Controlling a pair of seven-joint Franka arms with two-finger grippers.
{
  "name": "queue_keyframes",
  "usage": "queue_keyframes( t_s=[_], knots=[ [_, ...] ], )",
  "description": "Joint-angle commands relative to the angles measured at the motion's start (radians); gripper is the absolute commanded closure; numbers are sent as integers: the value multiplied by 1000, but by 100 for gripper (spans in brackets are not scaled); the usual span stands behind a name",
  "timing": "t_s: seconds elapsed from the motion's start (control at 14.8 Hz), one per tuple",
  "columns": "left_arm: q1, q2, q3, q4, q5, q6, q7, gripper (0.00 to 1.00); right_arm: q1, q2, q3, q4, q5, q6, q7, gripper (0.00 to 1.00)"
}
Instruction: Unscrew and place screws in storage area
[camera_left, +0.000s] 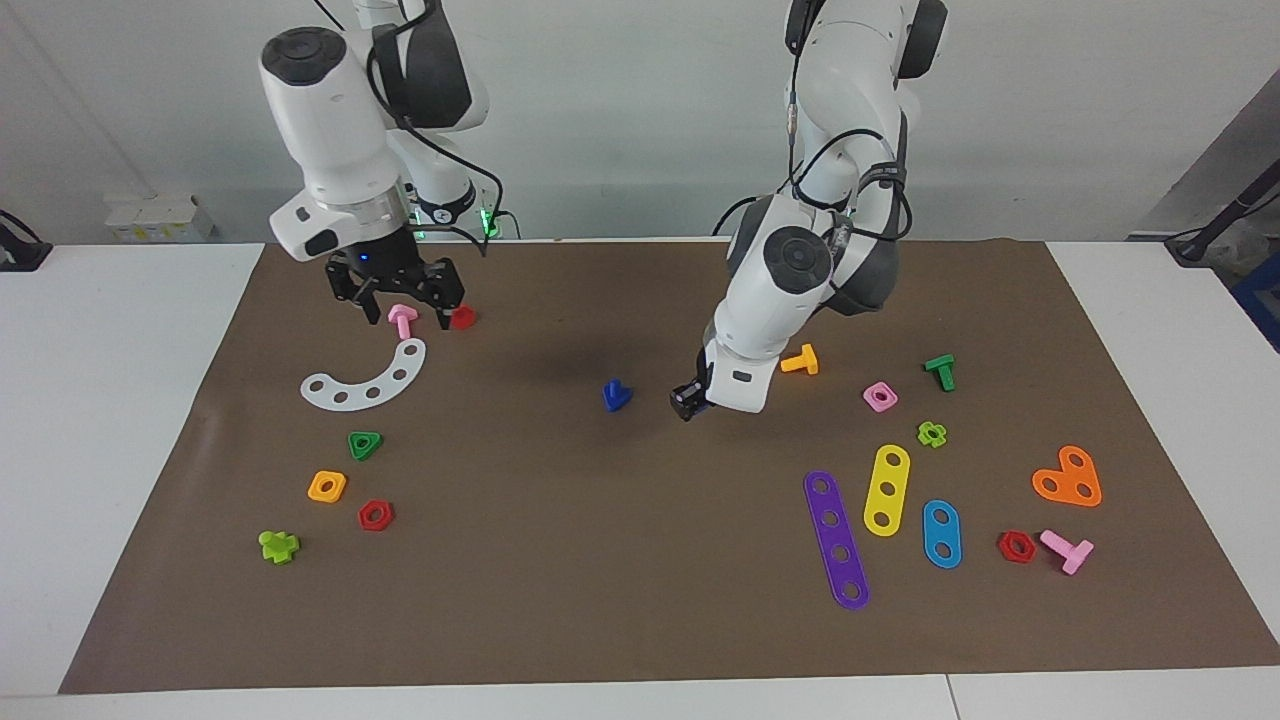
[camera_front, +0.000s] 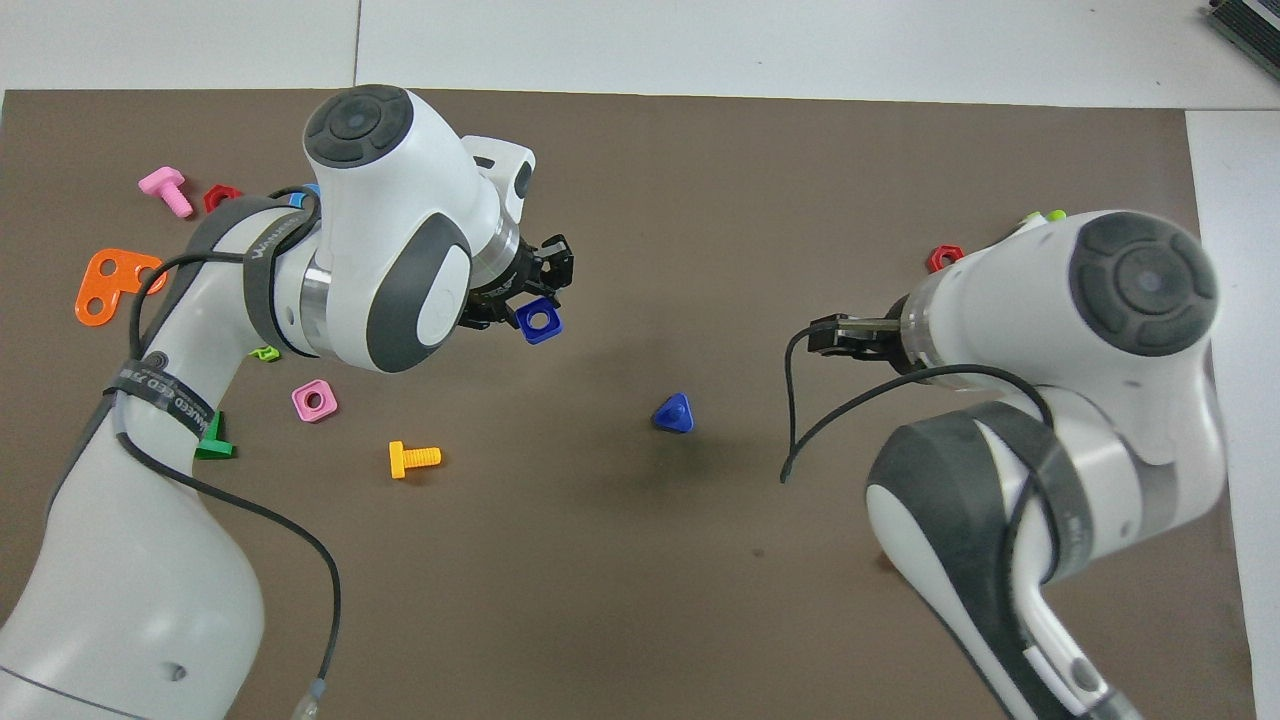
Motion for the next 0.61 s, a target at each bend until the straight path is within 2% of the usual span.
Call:
queue_keyframes(
  t_s=[0.0, 0.2, 0.34, 0.54],
  knots=[
    [59, -74, -1, -119, 0, 1, 188, 100, 80, 101, -3, 3, 5, 127, 101, 1],
    [117, -105, -1, -197, 47, 10, 377, 100, 157, 198, -3, 9, 3, 245, 157, 1],
    [152, -128, -1, -268, 61, 50, 505, 100, 180, 226, -3, 3, -3, 277, 174, 1],
    [163, -166, 0, -413, 84, 234, 612, 100, 183, 253, -3, 1, -12, 300, 169, 3]
  ],
)
